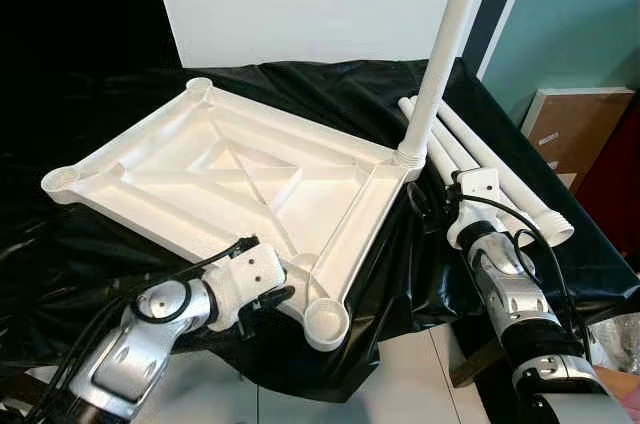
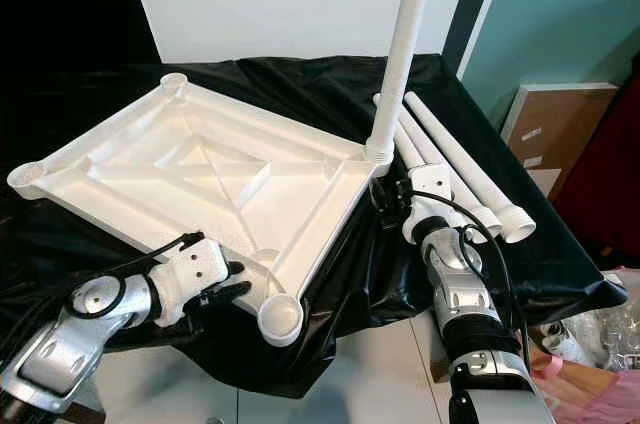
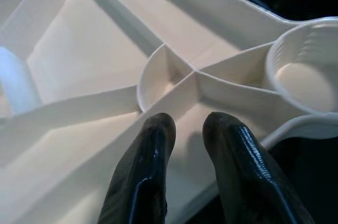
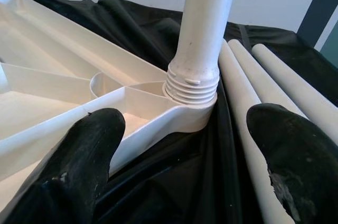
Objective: Building children table
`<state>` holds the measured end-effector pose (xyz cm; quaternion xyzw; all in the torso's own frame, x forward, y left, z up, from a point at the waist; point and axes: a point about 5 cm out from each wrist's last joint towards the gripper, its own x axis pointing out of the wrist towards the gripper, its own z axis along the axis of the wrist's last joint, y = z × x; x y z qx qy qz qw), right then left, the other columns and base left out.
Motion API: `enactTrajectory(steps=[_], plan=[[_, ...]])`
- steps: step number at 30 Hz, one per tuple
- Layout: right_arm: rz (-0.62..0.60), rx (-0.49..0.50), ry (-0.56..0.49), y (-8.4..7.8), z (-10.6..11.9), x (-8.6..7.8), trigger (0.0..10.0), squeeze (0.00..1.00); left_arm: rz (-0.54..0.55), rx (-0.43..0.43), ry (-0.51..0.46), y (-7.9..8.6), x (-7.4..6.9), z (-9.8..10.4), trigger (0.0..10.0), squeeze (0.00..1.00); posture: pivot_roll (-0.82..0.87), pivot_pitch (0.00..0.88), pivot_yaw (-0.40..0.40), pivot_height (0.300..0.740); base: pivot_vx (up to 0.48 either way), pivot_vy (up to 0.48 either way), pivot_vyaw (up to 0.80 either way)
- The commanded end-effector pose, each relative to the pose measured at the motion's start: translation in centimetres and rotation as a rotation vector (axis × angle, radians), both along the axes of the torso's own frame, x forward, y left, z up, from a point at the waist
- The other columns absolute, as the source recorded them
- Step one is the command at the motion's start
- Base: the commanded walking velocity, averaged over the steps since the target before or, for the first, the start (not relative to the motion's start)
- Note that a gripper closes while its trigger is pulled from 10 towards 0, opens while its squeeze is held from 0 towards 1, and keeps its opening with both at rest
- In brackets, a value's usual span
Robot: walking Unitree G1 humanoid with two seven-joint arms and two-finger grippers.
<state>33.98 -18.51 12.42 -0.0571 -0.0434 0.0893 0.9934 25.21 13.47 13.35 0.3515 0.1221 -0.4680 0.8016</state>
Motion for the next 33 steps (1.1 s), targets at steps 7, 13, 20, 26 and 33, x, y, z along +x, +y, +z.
enactTrajectory(steps=[7, 13, 20, 26, 33], plan=[[-0.014, 0.006, 0.006, -0.6, 0.1, 0.0, 10.0, 0.0, 0.028, 0.053, -0.008, 0.7, 0.9, -0.8, 10.0, 1.0, 0.0, 0.009, -0.044, 0.74, 0.0, 0.0, 0.0], [-0.03, 0.008, 0.007, -1.1, 0.0, -0.3, 10.0, 0.0, 0.039, -0.187, -0.027, 0.3, 1.2, 2.5, 10.0, 0.0, 0.0, 0.007, -0.039, 0.74, 0.0, 0.0, 0.0], [-0.038, 0.005, 0.024, -1.5, -0.6, -0.8, 10.0, 0.0, -0.056, -0.301, 0.054, 0.7, -0.6, 3.6, 10.0, 0.0, 0.0, 0.015, -0.044, 0.74, 0.0, 0.0, 0.0], [-0.036, -0.006, 0.028, -1.8, -0.5, -0.7, 10.0, 0.0, -0.037, -0.064, 0.126, 2.1, -1.4, 0.6, 10.0, 0.0, 0.01, 0.028, -0.05, 0.74, 0.0, 0.0, 0.0], [-0.037, -0.01, 0.026, -1.9, -0.3, -0.5, 10.0, 0.0, 0.007, 0.03, 0.13, 2.5, -0.8, -1.0, 10.0, 0.0, 0.01, 0.029, -0.049, 0.74, 0.0, 0.0, 0.0]])
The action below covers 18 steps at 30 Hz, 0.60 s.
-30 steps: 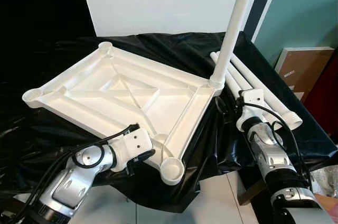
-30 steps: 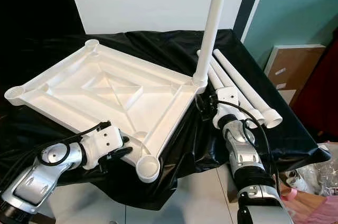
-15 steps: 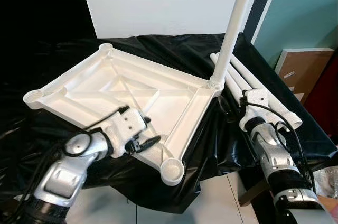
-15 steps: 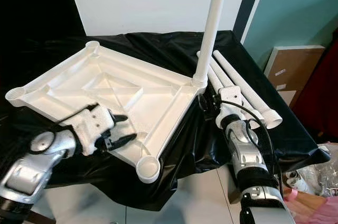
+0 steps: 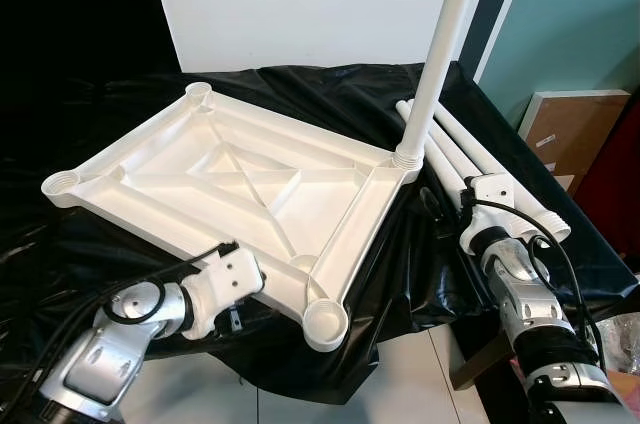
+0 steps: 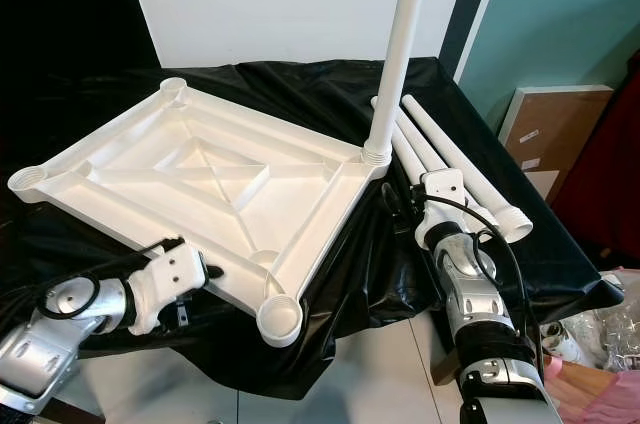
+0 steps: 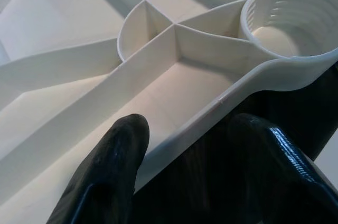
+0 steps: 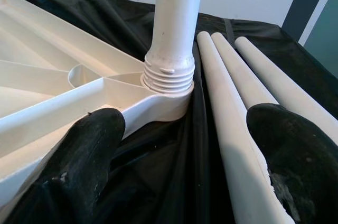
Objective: Building children table
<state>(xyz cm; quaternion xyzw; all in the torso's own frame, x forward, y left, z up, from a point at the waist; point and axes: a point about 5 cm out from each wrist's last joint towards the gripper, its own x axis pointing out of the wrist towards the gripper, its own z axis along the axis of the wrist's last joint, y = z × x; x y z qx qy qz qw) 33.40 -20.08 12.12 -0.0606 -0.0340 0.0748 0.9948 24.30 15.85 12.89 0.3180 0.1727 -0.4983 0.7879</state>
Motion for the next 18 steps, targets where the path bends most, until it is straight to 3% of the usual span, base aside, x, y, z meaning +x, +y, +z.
enactTrajectory(steps=[1, 3, 8, 12, 18], plan=[[-0.007, -0.001, 0.009, -0.3, 0.1, 0.1, 10.0, 0.0, 0.02, 0.039, -0.006, 0.1, 0.1, -0.7, 10.0, 0.0, 0.01, 0.029, -0.05, 0.74, 0.0, 0.0, 0.0], [-0.008, -0.001, 0.008, -0.3, 0.1, 0.1, 10.0, 0.0, 0.026, 0.04, -0.014, 0.0, 0.4, -0.7, 10.0, 0.0, 0.01, 0.03, -0.05, 0.74, 0.0, 0.0, 0.0], [-0.008, -0.001, 0.003, -0.3, 0.3, 0.3, 10.0, 0.0, 0.106, 0.077, -0.11, -0.4, 2.9, -0.6, 10.0, 0.0, 0.01, 0.032, -0.05, 0.74, 0.0, 0.0, 0.0], [-0.011, -0.002, -0.003, -0.3, 0.5, 0.4, 10.0, 0.0, 0.105, 0.086, -0.126, -0.9, 4.1, -0.4, 10.0, 0.0, 0.0, 0.033, -0.044, 0.74, 0.0, 0.0, 0.0], [-0.01, -0.009, -0.005, -0.4, 0.6, 0.3, 10.0, 0.0, 0.059, 0.127, -0.081, -1.1, 4.5, -0.6, 10.0, 0.0, -0.02, 0.033, -0.022, 0.74, 0.0, 0.0, 0.0]])
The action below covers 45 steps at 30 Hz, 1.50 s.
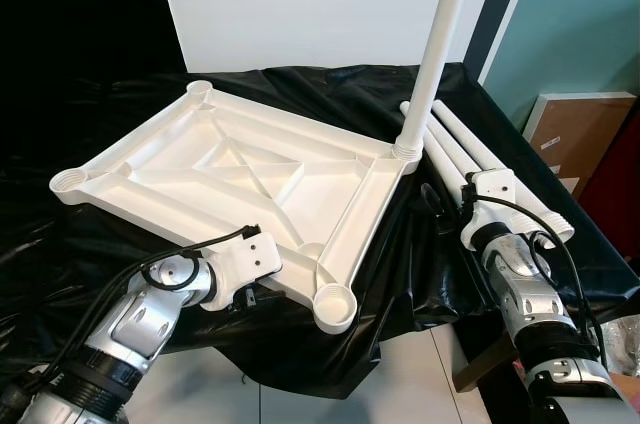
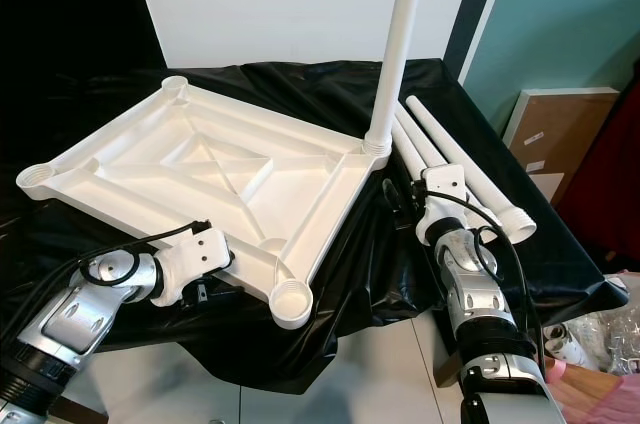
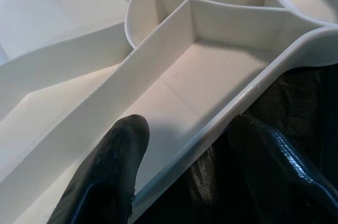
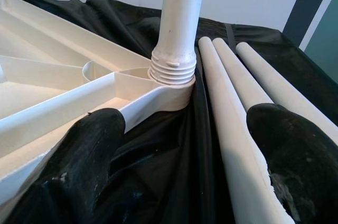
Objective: Building children table
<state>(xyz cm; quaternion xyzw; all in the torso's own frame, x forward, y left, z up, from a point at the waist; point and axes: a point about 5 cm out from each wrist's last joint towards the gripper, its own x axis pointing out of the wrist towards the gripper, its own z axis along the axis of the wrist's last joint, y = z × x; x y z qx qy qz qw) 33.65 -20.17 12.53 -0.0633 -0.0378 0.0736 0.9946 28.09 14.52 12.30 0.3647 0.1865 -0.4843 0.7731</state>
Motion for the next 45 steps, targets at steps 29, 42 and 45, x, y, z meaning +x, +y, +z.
enactTrajectory(steps=[29, 42, 45], plan=[[-0.036, -0.005, 0.001, -0.8, -0.2, -1.0, 10.0, 0.0, 0.208, -0.092, -0.107, -1.5, 4.2, 1.9, 0.0, 0.0, -0.05, 0.044, 0.018, 0.74, 0.0, 0.0, 0.0], [-0.026, -0.002, 0.0, -0.3, 0.0, -0.7, 10.0, 0.0, 0.05, -0.114, -0.075, -3.7, 2.7, 1.3, 10.0, 0.84, -0.04, 0.054, 0.008, 0.74, 0.0, 0.0, 0.0], [-0.026, -0.002, 0.0, -0.4, 0.0, -0.7, 10.0, 0.0, 0.004, -0.139, -0.064, -4.0, 2.5, 1.7, 10.0, 1.0, -0.04, 0.058, 0.008, 0.74, 0.0, 0.0, 0.0]])
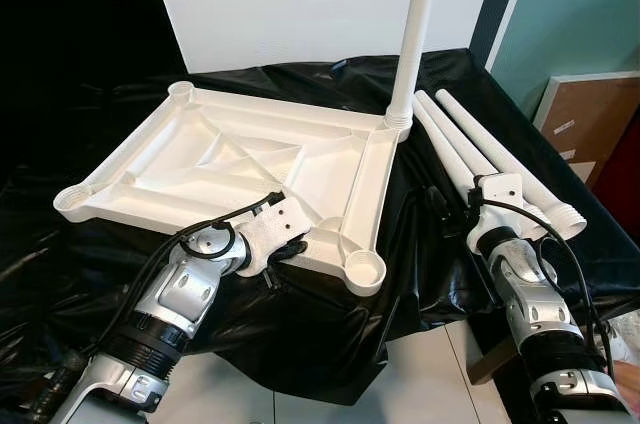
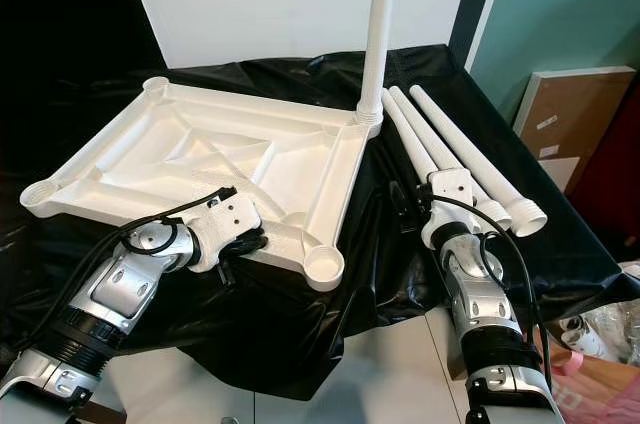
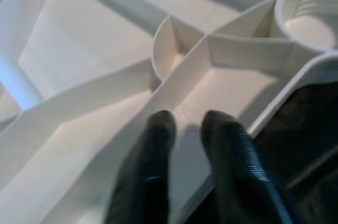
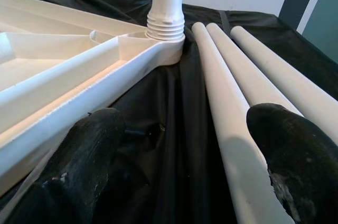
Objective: Building children table
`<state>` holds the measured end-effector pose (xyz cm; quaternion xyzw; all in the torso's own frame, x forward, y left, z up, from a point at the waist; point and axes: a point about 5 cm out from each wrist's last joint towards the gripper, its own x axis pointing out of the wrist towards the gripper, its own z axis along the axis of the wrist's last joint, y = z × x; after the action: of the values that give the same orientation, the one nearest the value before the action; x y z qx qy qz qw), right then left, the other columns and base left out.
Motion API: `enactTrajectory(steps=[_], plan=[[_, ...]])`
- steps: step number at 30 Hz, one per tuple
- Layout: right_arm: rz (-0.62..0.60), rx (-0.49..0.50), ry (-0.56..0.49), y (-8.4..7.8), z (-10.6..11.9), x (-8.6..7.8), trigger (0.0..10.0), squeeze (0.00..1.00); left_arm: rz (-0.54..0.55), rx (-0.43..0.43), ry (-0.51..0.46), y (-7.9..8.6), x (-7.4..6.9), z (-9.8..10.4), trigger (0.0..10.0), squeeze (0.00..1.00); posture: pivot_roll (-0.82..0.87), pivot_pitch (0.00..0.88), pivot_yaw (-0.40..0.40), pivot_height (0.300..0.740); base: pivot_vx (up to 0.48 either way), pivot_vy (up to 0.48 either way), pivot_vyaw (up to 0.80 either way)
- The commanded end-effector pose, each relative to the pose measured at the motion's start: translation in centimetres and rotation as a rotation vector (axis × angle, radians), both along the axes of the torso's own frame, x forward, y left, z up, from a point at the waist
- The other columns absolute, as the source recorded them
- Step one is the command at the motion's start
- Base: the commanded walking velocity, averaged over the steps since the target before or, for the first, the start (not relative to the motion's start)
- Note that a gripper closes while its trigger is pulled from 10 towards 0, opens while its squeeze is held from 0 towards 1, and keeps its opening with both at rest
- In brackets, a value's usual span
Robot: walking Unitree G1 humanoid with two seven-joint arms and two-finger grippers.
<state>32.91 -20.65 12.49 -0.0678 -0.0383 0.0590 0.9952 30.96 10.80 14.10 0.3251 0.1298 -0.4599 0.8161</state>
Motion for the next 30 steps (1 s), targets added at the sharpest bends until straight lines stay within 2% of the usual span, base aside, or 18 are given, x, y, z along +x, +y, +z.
enactTrajectory(steps=[1, 3, 6, 11, 12, 14, 15, 19, 20, 21, 23, 24, 25, 30], plan=[[0.002, 0.006, 0.002, 0.0, 0.0, 0.0, 10.0, 0.0, -0.065, -0.014, 0.011, -0.5, -0.4, 0.2, 10.0, 1.0, -0.04, 0.06, 0.008, 0.74, 0.0, 0.0, 0.0], [0.002, 0.006, 0.002, 0.0, 0.0, 0.0, 10.0, 0.0, -0.065, -0.014, 0.011, -0.5, -0.4, 0.2, 10.0, 1.0, -0.04, 0.06, 0.008, 0.74, 0.0, 0.0, 0.0], [-0.006, 0.005, 0.003, -0.2, -0.1, -0.3, 10.0, 0.0, -0.137, -0.129, 0.021, -1.3, -0.8, 1.7, 10.0, 1.0, -0.05, 0.07, 0.005, 0.74, 0.0, 0.0, 0.0], [-0.01, 0.007, 0.004, -0.3, -0.1, -0.4, 10.0, 0.0, -0.186, -0.187, 0.02, -1.4, -1.4, 2.5, 10.0, 1.0, -0.05, 0.074, 0.002, 0.74, 0.0, 0.0, 0.0], [-0.011, 0.007, 0.005, -0.3, -0.1, -0.4, 10.0, 0.0, -0.205, -0.183, 0.03, -1.2, -1.8, 2.3, 10.0, 0.15, -0.05, 0.075, -0.001, 0.74, 0.0, 0.0, 0.0], [-0.011, 0.007, 0.005, -0.3, -0.1, -0.4, 10.0, 0.0, -0.219, -0.179, 0.038, -1.0, -2.0, 2.3, 10.0, 0.15, -0.05, 0.075, -0.001, 0.74, 0.0, 0.0, 0.0], [-0.01, 0.005, 0.005, -0.3, -0.1, -0.3, 10.0, 0.0, -0.231, -0.167, 0.06, -0.8, -2.3, 1.9, 10.0, 0.0, -0.04, 0.076, -0.005, 0.74, 0.0, 0.0, 0.0], [-0.006, 0.004, 0.005, -0.2, 0.0, -0.2, 10.0, 0.0, -0.211, -0.147, 0.08, -0.6, -2.5, 1.3, 10.0, 0.0, -0.04, 0.075, -0.005, 0.74, 0.0, 0.0, 0.0], [-0.003, 0.005, 0.004, -0.1, 0.0, -0.1, 10.0, 0.0, -0.197, -0.1, 0.081, -0.4, -2.4, 0.7, 10.0, 0.0, -0.04, 0.075, -0.005, 0.74, 0.0, 0.0, 0.0], [-0.003, 0.005, 0.004, -0.1, 0.0, -0.1, 10.0, 0.0, -0.197, -0.1, 0.081, -0.4, -2.4, 0.7, 10.0, 0.0, -0.04, 0.075, -0.005, 0.74, 0.0, 0.0, 0.0], [0.005, 0.008, 0.003, 0.3, 0.1, 0.0, 10.0, 0.0, -0.132, -0.016, 0.057, 0.0, -1.7, -0.5, 10.0, 0.0, -0.03, 0.073, -0.008, 0.74, 0.0, 0.0, 0.0], [0.005, 0.008, 0.003, 0.3, 0.1, 0.0, 10.0, 0.0, -0.132, -0.016, 0.057, 0.0, -1.7, -0.5, 10.0, 0.0, -0.03, 0.073, -0.008, 0.74, 0.0, 0.0, 0.0], [0.009, 0.01, 0.002, 0.5, 0.1, 0.0, 10.0, 0.0, -0.079, 0.016, 0.045, 0.1, -1.1, -1.0, 10.0, 0.0, -0.03, 0.074, -0.006, 0.74, 0.0, 0.0, 0.0], [0.01, 0.011, 0.002, 0.5, 0.1, 0.1, 10.0, 0.0, -0.019, 0.021, 0.065, 0.2, -0.5, -1.6, 10.0, 0.0, -0.03, 0.073, -0.001, 0.74, 0.0, 0.0, 0.0]])
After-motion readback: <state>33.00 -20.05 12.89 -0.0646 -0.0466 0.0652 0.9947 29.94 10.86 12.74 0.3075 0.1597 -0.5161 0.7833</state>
